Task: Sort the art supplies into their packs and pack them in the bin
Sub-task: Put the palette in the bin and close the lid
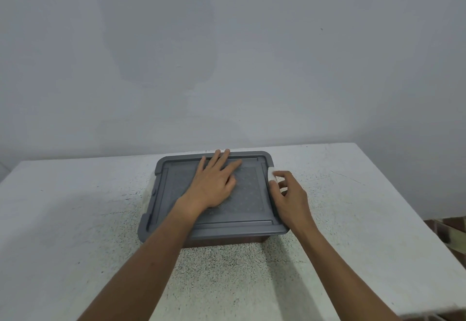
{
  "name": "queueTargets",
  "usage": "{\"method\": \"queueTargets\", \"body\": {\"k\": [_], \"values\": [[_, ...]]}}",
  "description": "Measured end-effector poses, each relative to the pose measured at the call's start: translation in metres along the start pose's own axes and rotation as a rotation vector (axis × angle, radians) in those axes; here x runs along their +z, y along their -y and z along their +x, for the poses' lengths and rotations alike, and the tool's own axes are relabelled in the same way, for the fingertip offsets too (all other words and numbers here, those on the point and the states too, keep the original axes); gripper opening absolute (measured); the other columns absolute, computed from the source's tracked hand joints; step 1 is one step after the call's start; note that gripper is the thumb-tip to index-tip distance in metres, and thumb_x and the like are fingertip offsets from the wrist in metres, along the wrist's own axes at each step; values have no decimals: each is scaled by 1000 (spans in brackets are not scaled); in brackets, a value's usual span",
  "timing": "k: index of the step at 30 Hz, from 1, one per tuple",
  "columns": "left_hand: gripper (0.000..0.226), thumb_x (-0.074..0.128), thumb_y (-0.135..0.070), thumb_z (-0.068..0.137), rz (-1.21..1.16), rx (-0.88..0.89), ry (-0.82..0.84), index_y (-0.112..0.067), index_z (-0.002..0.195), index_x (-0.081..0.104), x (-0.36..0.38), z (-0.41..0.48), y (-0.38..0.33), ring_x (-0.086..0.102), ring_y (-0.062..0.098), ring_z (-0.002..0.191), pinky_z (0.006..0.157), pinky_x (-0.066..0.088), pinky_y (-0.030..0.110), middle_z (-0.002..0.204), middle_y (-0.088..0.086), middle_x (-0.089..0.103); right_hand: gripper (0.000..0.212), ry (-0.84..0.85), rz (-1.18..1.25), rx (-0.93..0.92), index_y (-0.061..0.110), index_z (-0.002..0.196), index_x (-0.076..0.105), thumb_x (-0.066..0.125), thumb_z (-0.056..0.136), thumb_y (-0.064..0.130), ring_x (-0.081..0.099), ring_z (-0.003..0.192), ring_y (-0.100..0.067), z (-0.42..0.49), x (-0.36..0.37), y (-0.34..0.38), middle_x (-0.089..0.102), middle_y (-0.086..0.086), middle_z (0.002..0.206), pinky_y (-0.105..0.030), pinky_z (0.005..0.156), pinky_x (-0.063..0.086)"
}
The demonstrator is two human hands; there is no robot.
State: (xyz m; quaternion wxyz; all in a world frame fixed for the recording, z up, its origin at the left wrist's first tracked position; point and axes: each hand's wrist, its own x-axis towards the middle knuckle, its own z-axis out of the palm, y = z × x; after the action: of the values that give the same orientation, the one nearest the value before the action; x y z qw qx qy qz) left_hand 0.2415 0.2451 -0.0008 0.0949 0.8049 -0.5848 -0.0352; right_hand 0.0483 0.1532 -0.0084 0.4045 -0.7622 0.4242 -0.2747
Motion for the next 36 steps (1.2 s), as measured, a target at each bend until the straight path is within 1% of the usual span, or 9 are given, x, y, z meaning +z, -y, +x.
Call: {"method": "queueTargets", "body": {"k": [3, 6, 12, 16, 20, 24, 28, 33, 36], "values": [[61, 26, -61, 98, 15, -100, -12, -38, 154, 14, -7, -9, 19, -5, 18, 151, 119, -8, 45, 164, 3, -1, 43, 18, -114, -30, 23, 142, 43, 44, 100, 37, 58, 110, -22, 1, -1, 2, 52, -1, 135, -40, 91, 49], [84, 18, -80, 86, 61, -298, -15, -35, 155, 2, -16, -28, 48, -3, 22, 151, 119, -4, 51, 164, 2, -1, 53, 105, -315, -79, 21, 153, 25, 35, 103, 35, 38, 136, -30, 5, -1, 8, 25, 0, 159, -45, 108, 36], [100, 4, -94, 67, 113, -471, 86, -42, 152, -8, -24, -58, 79, 5, 29, 150, 114, 1, 65, 163, -7, -12, 64, 278, -562, -91, 22, 156, 3, 30, 99, 30, 18, 145, -36, 30, 5, 25, -2, 3, 164, -55, 113, 28], [100, 10, -91, 71, 24, -430, 53, -37, 154, -4, -22, -57, 78, 17, 24, 148, 117, 6, 61, 163, -3, -12, 59, 283, -703, -87, 17, 155, 10, 30, 100, 29, 10, 147, -38, 43, 13, 38, 1, 2, 164, -53, 115, 20], [96, 18, -87, 77, -18, -416, 32, -35, 155, -2, -18, -56, 79, 18, 27, 148, 117, 7, 59, 164, -1, -11, 54, 197, -778, -122, 9, 145, 28, 27, 98, 35, 15, 144, -42, 47, 29, 48, 25, -6, 157, -55, 116, 18], [104, 15, -92, 70, -71, -392, 0, -32, 155, 3, -13, -54, 84, 21, 30, 147, 118, 15, 55, 164, 2, -6, 73, 230, -855, -225, 4, 145, 29, 15, 85, 43, 14, 143, -43, 42, 65, 71, 29, -10, 154, -55, 115, 15], [95, 16, -82, 75, -150, -402, -49, -31, 154, 2, -10, -53, 86, 26, 31, 144, 116, 20, 54, 164, 4, -1, 77, 250, -866, -296, 2, 149, 23, 15, 85, 44, 13, 144, -42, 36, 98, 87, 24, -13, 157, -56, 116, 13], [60, 35, -37, 101, -402, -358, -190, -24, 154, 9, -15, -57, 82, 30, 27, 143, 116, 25, 44, 162, 5, 15, 66, 329, -839, -463, 7, 154, 13, 28, 100, 41, 4, 148, -40, 19, 132, 96, 9, -10, 163, -56, 118, 6], [54, 34, -26, 103, -511, -368, -268, -25, 153, 14, -19, -60, 83, 49, 27, 126, 102, 36, 34, 153, 6, 36, 65, 338, -810, -482, 10, 154, 13, 30, 100, 41, 1, 149, -37, 18, 135, 97, 8, -7, 164, -56, 118, 8]]}}
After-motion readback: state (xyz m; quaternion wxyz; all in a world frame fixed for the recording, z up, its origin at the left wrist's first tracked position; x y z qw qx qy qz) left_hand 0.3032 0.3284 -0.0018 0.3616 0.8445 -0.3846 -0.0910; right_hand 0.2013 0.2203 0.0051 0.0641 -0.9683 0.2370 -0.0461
